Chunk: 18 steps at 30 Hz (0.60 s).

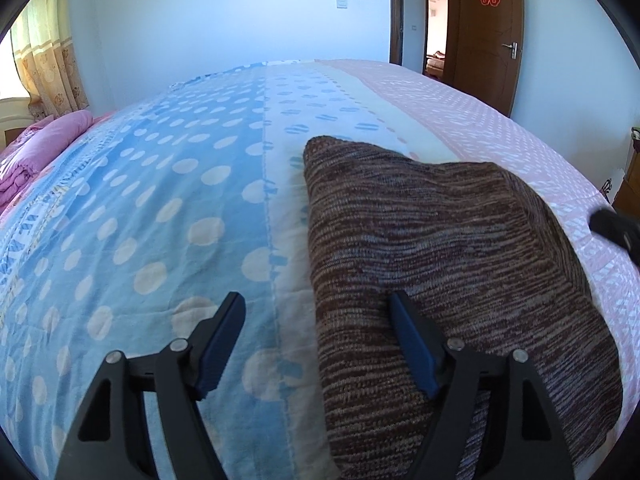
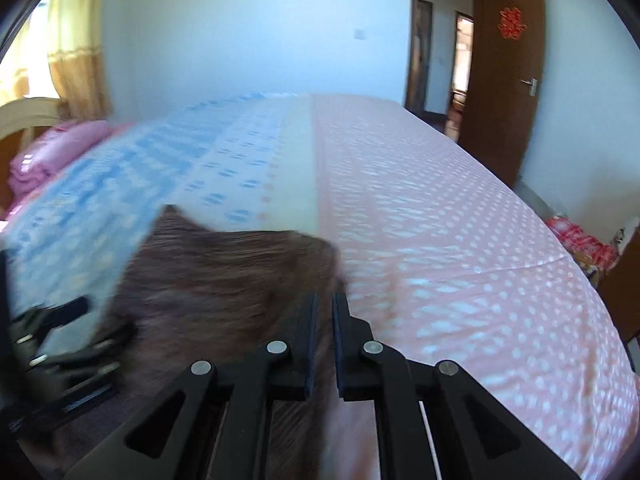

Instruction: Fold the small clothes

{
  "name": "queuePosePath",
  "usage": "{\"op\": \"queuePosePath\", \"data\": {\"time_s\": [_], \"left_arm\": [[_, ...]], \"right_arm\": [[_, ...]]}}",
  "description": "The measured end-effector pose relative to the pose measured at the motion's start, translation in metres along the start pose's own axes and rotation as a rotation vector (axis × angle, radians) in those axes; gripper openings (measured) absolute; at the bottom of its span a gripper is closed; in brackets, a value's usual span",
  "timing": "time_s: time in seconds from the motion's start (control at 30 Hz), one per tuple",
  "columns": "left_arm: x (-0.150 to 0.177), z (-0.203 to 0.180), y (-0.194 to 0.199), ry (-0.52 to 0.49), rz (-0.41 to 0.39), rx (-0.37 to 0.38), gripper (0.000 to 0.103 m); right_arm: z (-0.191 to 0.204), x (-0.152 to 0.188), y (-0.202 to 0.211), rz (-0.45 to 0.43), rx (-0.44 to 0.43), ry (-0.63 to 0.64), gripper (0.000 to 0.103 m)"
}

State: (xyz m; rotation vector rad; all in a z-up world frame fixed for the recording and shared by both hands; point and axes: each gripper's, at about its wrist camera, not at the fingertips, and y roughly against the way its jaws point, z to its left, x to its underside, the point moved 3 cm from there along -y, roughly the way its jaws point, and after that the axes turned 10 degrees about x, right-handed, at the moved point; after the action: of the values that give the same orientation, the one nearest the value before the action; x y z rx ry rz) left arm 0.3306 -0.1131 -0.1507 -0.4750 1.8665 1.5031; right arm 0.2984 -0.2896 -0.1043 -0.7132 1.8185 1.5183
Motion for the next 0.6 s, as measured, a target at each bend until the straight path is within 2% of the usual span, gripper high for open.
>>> {"op": "queuePosePath", "data": {"time_s": [0.1, 0.2, 0.23, 0.4, 0.5, 0.6], "left_arm": [[0.000, 0.000, 0.000, -0.002, -0.002, -0.002, 0.078], [0.001, -0.001, 0.001, -0.007, -0.002, -0.002, 0.078], [0.001, -0.001, 0.001, -0.010, -0.004, -0.007, 0.078], [0.002, -0.001, 0.003, -0.006, 0.001, -0.005, 0.078], [0.007, 0.005, 0.007, 0.036, 0.016, 0.029, 0.078], [0.021, 0.017, 0.020, 0.128, 0.023, 0.096, 0.082]], "right_arm": [[0.018, 0.022, 0.007, 0.042, -0.048, 0.042, 0.006], [0.020, 0.049, -0.009, 0.111, -0.035, 0.045, 0.006], [0.018, 0.055, -0.009, 0.074, -0.049, 0.017, 0.006], [0.019, 0.057, -0.009, 0.049, -0.035, 0.014, 0.006], [0.018, 0.057, -0.011, 0.045, -0.041, 0.012, 0.006], [0.012, 0.056, -0.013, 0.047, -0.077, -0.021, 0.006]]}}
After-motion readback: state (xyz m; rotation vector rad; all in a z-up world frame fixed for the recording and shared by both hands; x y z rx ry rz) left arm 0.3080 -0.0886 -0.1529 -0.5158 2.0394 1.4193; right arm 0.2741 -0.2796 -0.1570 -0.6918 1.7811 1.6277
